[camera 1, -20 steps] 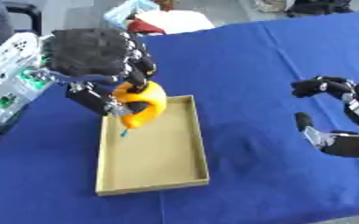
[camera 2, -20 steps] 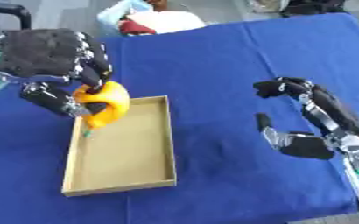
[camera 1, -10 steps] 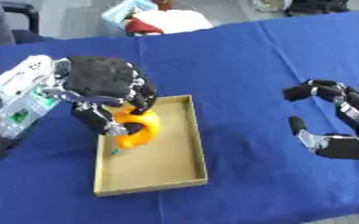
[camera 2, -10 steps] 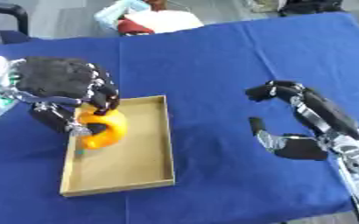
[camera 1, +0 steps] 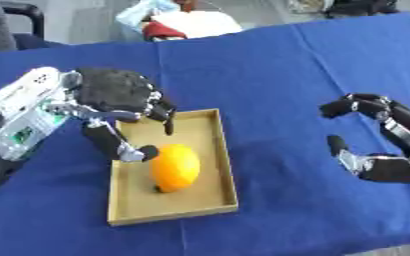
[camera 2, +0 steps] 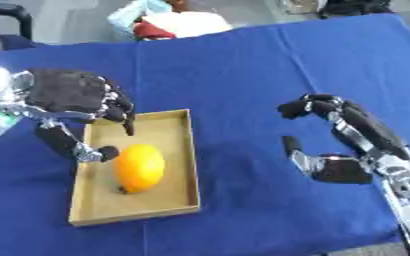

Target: Pick up objects on the table and place them in the box.

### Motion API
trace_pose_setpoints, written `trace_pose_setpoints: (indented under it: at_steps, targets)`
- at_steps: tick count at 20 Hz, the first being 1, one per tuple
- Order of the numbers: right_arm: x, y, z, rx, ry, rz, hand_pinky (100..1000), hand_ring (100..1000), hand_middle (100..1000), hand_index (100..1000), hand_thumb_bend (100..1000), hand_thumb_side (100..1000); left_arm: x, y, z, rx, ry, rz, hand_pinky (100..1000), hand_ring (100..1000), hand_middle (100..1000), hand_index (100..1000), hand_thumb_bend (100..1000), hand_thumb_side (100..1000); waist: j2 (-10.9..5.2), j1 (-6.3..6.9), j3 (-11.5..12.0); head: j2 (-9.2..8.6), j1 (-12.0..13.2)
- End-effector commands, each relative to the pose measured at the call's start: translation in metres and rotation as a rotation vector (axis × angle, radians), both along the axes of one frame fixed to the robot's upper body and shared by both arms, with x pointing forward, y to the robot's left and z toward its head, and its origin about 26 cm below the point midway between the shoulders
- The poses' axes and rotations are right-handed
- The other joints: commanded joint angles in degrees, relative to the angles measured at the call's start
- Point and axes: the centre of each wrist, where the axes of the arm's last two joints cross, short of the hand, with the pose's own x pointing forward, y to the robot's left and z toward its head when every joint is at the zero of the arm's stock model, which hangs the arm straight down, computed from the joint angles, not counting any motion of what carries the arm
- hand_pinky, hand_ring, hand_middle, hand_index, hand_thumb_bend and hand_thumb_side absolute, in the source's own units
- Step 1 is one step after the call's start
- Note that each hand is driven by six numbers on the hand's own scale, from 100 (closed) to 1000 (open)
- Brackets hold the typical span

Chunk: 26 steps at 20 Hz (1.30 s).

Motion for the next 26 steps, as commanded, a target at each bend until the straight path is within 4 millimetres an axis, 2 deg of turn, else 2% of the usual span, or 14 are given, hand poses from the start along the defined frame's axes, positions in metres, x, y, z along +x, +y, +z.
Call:
trace_pose_setpoints:
  at_steps: [1, 2, 3, 8, 13, 21, 26]
  targets:
    - [0.0, -0.002, 0.008, -0.009, -0.02, 0.006, 711, 702, 667, 828, 100, 485, -0.001, 0.006, 0.014, 0.221, -0.017, -0.085, 657, 636, 627, 734, 196, 669, -0.78, -0.17, 0.0, -0.56, -0.12]
    - [0.0, -0.003, 0.008, -0.009, -0.021, 0.005, 712, 700, 668, 828, 100, 485, -0.001, 0.007, 0.016, 0.218, -0.022, -0.081, 661, 640, 632, 738, 204, 731, -0.8, -0.18, 0.03, -0.58, -0.13]
    - [0.0, -0.003, 0.008, -0.01, -0.021, 0.004, 712, 700, 669, 829, 100, 486, -0.002, 0.008, 0.017, 0.212, -0.024, -0.077, 661, 640, 633, 739, 205, 745, -0.82, -0.2, 0.07, -0.59, -0.16]
    - [0.0, -0.004, 0.008, -0.013, -0.02, -0.002, 712, 700, 669, 827, 100, 486, -0.011, 0.02, 0.03, 0.158, -0.038, -0.057, 671, 647, 643, 746, 178, 745, -0.86, -0.33, 0.38, -0.7, -0.17]
    - [0.0, -0.004, 0.008, -0.013, -0.023, -0.008, 712, 700, 669, 827, 100, 484, -0.023, 0.04, 0.038, 0.123, -0.035, -0.007, 680, 655, 655, 767, 161, 753, -0.84, -0.46, 0.95, -0.84, -0.12]
    - [0.0, -0.006, 0.009, -0.008, -0.029, -0.018, 712, 700, 668, 827, 100, 488, -0.06, 0.073, 0.048, 0.005, -0.009, 0.071, 703, 678, 680, 798, 100, 729, -0.31, -0.7, 1.54, -1.18, -0.54]
    - [0.0, -0.006, 0.009, -0.003, -0.031, -0.023, 712, 700, 668, 827, 100, 489, -0.075, 0.087, 0.048, -0.08, 0.028, 0.134, 718, 694, 700, 826, 100, 786, 0.02, -1.08, 2.15, -1.32, -0.94]
